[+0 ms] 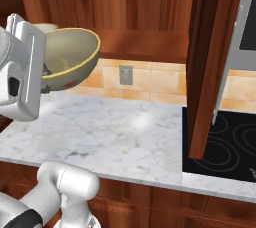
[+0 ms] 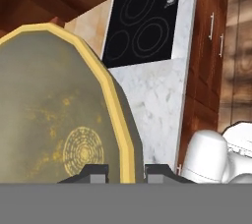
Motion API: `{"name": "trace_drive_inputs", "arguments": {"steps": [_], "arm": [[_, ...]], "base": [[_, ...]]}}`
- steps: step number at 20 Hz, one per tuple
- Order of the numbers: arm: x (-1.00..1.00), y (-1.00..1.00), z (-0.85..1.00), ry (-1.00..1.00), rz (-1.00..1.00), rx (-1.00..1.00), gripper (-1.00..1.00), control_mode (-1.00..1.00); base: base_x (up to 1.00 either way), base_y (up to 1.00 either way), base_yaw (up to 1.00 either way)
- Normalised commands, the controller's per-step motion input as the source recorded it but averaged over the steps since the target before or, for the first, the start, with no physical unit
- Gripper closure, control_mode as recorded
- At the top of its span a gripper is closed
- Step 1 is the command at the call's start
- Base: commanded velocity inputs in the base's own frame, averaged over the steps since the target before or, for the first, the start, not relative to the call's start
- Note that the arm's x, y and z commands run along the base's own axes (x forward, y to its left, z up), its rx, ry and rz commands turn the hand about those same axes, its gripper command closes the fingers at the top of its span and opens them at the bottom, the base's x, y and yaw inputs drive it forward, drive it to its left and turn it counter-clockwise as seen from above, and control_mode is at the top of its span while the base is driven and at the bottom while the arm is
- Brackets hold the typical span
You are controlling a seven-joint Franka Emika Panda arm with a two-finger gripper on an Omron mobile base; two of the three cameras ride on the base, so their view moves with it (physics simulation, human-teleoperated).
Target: Open the cabinet. Pick the bowls from the counter and place them in the cabinet. Then close the cabinet.
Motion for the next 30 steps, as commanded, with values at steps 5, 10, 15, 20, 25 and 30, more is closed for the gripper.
{"name": "trace_drive_inputs", "arguments": {"steps": [5,10,15,20,25,30], "arm": [[0.31,-0.02,0.01,0.0,0.0,0.0,1.0,-1.0],[0.31,0.0,0.0,0.0,0.0,0.0,1.0,-1.0],[0.33,0.0,0.0,-0.02,0.01,0.0,1.0,-1.0],[0.35,0.0,0.0,-0.04,0.02,0.0,1.0,-1.0],[0.41,0.0,0.0,-0.03,0.02,0.0,1.0,-1.0],[0.43,0.0,0.0,-0.02,0.02,0.0,1.0,-1.0]], "base": [[0.0,0.0,0.0],[0.0,0.0,0.0],[0.0,0.0,0.0],[0.0,0.0,0.0],[0.0,0.0,0.0],[0.0,0.0,0.0]]}}
